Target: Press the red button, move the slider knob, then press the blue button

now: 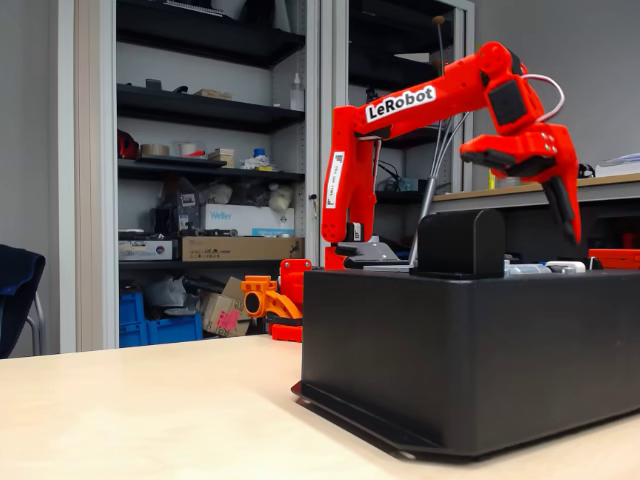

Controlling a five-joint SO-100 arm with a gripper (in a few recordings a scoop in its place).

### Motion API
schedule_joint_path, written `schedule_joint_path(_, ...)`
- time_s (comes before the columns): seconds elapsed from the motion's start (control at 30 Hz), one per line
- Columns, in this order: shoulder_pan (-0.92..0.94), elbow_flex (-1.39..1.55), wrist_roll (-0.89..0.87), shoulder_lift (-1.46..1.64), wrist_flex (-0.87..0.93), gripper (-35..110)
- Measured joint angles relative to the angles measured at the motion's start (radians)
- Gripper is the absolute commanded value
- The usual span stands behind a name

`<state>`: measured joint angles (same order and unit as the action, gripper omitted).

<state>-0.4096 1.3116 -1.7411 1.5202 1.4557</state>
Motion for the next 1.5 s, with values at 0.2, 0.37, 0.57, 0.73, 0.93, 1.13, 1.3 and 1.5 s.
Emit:
schedule_joint_path(0.2,-0.005,0.017,0.000,-0.009,-0.002,101)
schedule_joint_path(0.37,-0.008,0.035,0.000,-0.008,-0.002,101)
schedule_joint_path(0.57,-0.006,0.048,0.009,-0.002,0.002,102)
schedule_joint_path(0.73,-0.005,0.064,0.009,0.005,-0.003,102)
schedule_joint_path(0.93,0.006,0.066,0.009,0.021,-0.002,102)
schedule_joint_path(1.13,0.008,0.078,0.025,0.023,-0.002,101)
schedule_joint_path(1.3,0.006,0.084,0.025,0.023,-0.015,101)
schedule_joint_path(1.5,0.006,0.101,0.025,0.031,-0.025,101)
